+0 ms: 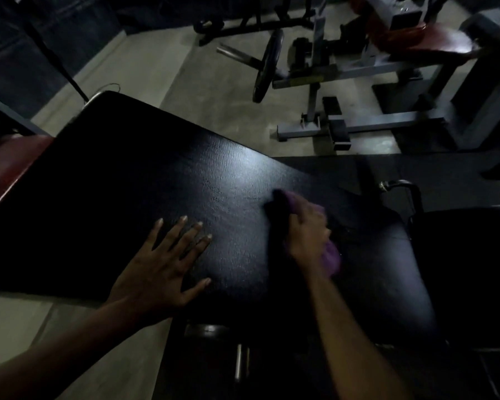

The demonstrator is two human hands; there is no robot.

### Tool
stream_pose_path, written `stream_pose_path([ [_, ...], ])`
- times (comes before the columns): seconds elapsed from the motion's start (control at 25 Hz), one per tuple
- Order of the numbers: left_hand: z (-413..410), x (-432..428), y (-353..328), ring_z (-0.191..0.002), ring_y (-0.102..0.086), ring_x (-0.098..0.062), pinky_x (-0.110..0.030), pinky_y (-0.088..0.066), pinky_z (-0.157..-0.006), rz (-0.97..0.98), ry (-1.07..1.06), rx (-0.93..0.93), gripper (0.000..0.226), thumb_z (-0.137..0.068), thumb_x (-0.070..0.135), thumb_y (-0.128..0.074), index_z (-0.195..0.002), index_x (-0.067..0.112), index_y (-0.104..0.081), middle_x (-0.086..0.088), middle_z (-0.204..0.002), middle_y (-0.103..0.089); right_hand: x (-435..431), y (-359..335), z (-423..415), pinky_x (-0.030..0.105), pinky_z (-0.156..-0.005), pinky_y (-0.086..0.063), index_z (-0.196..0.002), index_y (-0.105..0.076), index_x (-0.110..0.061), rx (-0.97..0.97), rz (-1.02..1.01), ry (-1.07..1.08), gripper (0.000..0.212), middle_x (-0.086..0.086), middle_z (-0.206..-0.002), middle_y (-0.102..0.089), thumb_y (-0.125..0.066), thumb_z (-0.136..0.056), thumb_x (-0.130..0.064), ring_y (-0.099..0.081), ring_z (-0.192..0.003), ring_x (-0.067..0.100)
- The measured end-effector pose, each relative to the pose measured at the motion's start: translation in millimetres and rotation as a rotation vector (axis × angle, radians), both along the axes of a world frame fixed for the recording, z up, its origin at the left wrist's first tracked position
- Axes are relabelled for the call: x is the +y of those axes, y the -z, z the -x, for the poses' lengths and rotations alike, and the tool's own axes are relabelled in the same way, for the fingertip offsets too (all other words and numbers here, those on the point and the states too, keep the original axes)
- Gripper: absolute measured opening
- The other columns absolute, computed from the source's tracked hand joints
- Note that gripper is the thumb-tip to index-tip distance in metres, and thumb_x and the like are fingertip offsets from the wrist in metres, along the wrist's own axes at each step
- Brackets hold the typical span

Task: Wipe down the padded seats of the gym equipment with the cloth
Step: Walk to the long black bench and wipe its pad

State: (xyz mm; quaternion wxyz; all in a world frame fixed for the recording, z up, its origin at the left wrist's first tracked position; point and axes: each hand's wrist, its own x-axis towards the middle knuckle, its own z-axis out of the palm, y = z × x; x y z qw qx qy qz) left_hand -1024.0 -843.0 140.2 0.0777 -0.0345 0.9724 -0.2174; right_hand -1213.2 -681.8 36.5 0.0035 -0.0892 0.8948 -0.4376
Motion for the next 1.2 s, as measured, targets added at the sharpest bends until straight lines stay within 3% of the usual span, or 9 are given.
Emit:
stream_pose_path([
  [0.08,1,-2,2,-0.133,-0.043,-0.033,-0.053,-0.022,-0.109,0.006,0.015,-0.021,0.072,-0.085,0.06,-0.027,-0.129,0.011,-0.057,-0.013,-0.139,-0.052,-59,-39,-39,0.032,-0.093,-0.033,-0.125,-0.054,-0.037,0.294,0.025,-0.247,0.042,-0.003,-0.133,-0.055,-0.052,-0.083,-0.028,-0.053,-0.112,0.016],
  [0.2,0,-4,2,-0.133,-0.041,-0.032,-0.051,-0.019,-0.11,-0.019,-0.007,-0.022,0.072,-0.088,0.061,-0.023,-0.123,0.011,-0.061,-0.013,-0.135,-0.056,-104,-61,-32,0.047,-0.106,-0.02,-0.137,-0.038,-0.041,0.122,-0.038,-0.53,0.049,-0.008,-0.152,-0.028,-0.048,-0.09,-0.032,-0.022,-0.139,0.016],
  [0.44,75,15,23,-0.133,-0.044,-0.032,-0.049,-0.028,-0.111,-0.104,0.06,0.01,0.071,-0.085,0.06,-0.023,-0.132,0.017,-0.052,-0.009,-0.14,-0.051,-68,-14,49,0.051,-0.106,-0.023,-0.141,-0.033,-0.033,0.005,-0.007,-0.373,0.051,0.0,-0.15,-0.03,-0.043,-0.092,-0.027,-0.022,-0.138,0.017],
  [0.56,111,9,46,-0.142,-0.028,-0.03,-0.049,-0.01,-0.116,-0.099,0.139,-0.088,0.076,-0.086,0.062,-0.008,-0.142,0.02,-0.038,-0.007,-0.15,-0.037,-33,23,82,0.053,-0.11,-0.018,-0.14,-0.036,-0.032,-0.073,-0.036,-0.198,0.049,0.001,-0.15,-0.032,-0.044,-0.092,-0.027,-0.024,-0.138,0.019],
  [0.68,117,7,60,-0.132,-0.045,-0.031,-0.051,-0.021,-0.105,-0.075,0.14,-0.116,0.075,-0.093,0.059,-0.003,-0.133,0.019,-0.052,-0.009,-0.139,-0.052,11,61,113,0.054,-0.111,-0.018,-0.14,-0.036,-0.032,-0.176,-0.085,-0.055,0.049,0.001,-0.151,-0.031,-0.042,-0.092,-0.025,-0.024,-0.139,0.021],
  [0.84,115,8,62,-0.131,-0.047,-0.032,-0.052,-0.025,-0.103,-0.084,0.152,-0.089,0.076,-0.092,0.06,-0.003,-0.131,0.019,-0.055,-0.01,-0.139,-0.052,31,67,127,0.052,-0.109,-0.022,-0.138,-0.041,-0.027,-0.254,-0.137,0.087,0.046,0.002,-0.149,-0.035,-0.042,-0.092,-0.023,-0.026,-0.136,0.025],
  [0.96,117,7,64,-0.131,-0.046,-0.032,-0.052,-0.025,-0.104,-0.074,0.189,-0.045,0.069,-0.092,0.06,-0.016,-0.128,0.018,-0.057,-0.011,-0.137,-0.055,-29,18,103,0.021,-0.103,-0.026,-0.132,-0.05,-0.024,0.116,0.026,-0.205,0.042,-0.009,-0.14,-0.042,-0.045,-0.09,-0.023,-0.038,-0.122,0.012],
  [1.08,116,6,65,-0.132,-0.042,-0.03,-0.053,-0.026,-0.105,-0.077,0.202,-0.036,0.067,-0.09,0.059,-0.025,-0.121,0.013,-0.061,-0.013,-0.133,-0.057,-88,-9,97,0.049,-0.107,-0.021,-0.14,-0.036,-0.03,0.136,-0.086,-0.554,0.049,-0.004,-0.152,-0.028,-0.044,-0.093,-0.034,-0.023,-0.137,0.021],
  [1.2,115,4,66,-0.135,-0.042,-0.03,-0.052,-0.023,-0.108,-0.059,0.197,-0.038,0.075,-0.092,0.062,-0.008,-0.133,0.019,-0.052,-0.01,-0.142,-0.048,-69,19,142,0.052,-0.108,-0.024,-0.142,-0.034,-0.027,0.03,-0.135,-0.405,0.048,0.0,-0.151,-0.03,-0.044,-0.094,-0.031,-0.024,-0.138,0.022],
])
